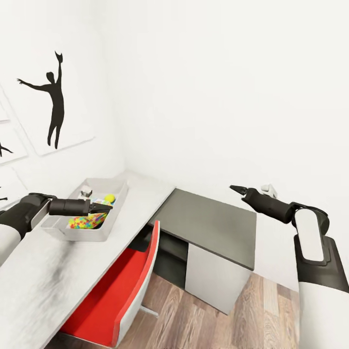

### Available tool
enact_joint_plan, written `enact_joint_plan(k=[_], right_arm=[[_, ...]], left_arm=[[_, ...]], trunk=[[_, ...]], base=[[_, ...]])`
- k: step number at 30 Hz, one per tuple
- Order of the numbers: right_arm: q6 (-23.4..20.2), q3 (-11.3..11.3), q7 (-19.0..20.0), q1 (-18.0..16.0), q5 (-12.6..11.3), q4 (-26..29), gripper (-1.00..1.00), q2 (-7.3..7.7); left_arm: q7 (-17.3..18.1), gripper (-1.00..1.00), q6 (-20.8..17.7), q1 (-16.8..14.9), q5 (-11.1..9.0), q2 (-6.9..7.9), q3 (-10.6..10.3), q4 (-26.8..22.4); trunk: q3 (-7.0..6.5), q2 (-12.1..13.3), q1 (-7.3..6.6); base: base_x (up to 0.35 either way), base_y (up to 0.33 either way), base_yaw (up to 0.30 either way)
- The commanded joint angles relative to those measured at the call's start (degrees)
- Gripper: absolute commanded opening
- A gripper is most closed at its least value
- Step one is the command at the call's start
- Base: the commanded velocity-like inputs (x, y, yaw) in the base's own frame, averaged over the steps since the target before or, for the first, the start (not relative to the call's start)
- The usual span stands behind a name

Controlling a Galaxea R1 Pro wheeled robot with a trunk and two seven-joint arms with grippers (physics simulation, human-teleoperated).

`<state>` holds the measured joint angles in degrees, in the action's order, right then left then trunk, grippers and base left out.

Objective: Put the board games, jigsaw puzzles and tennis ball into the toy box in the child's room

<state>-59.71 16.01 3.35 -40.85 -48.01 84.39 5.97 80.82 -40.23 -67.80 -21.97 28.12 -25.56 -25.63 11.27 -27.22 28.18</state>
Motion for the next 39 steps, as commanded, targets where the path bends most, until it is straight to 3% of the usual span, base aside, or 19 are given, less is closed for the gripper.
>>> enact_joint_plan(k=[1, 4, 9, 13, 18, 22, 28, 39], right_arm=[[-0.29, 0.77, 0.68, 0.43, 0.25, 0.35, 1.00, 0.00], [-0.29, 3.48, 2.23, 3.22, 0.27, 1.60, 1.00, 0.71], [-0.29, 6.65, 5.84, 8.71, 0.28, 2.16, 1.00, 3.89], [-0.29, 12.36, 12.08, 13.27, 0.28, 2.25, 1.00, 5.44], [-0.29, 19.38, 19.25, 18.84, 0.68, 2.25, 1.00, 5.76], [0.76, 20.73, 20.80, 21.39, 0.88, 1.79, 1.00, 5.71], [8.43, 21.12, 21.34, 26.15, 0.98, 0.83, 1.00, 5.69], [13.92, 20.67, 21.36, 27.81, 1.33, -5.80, 1.00, 5.79]], left_arm=[[0.14, 1.00, -0.59, -0.06, -0.38, 0.08, -0.37, -0.02], [0.47, 1.00, -0.57, -0.05, -0.42, 0.09, -0.37, -0.03], [2.91, 1.00, -0.56, -0.05, -0.23, 0.10, -0.37, -0.03], [3.84, 1.00, -0.56, -0.05, -0.17, 0.09, -0.39, -0.03], [4.05, 1.00, -0.56, -0.05, -0.30, -0.01, -0.48, -0.03], [4.08, 1.00, -0.56, -0.01, -0.34, -0.20, -0.53, -0.03], [4.01, 1.00, -0.48, 0.06, -0.28, -0.33, -0.55, -0.03], [3.88, 1.00, -0.47, 0.21, -0.33, -0.73, -0.61, -0.03]], trunk=[[0.04, -0.11, 0.02], [-0.18, -0.11, 0.02], [-0.54, -0.11, 0.02], [-0.83, -0.11, 0.02], [-1.19, -0.11, 0.02], [-1.47, -0.11, 0.02], [-1.91, -0.11, 0.02], [-2.70, -0.11, 0.02]], base=[[-0.148, 0.000, -0.219], [-0.187, 0.000, -0.219], [-0.222, -0.064, -0.219], [-0.175, -0.173, -0.219], [-0.052, -0.080, -0.219], [-0.009, -0.014, -0.219], [-0.002, -0.003, -0.219], [0.000, -0.001, -0.219]])
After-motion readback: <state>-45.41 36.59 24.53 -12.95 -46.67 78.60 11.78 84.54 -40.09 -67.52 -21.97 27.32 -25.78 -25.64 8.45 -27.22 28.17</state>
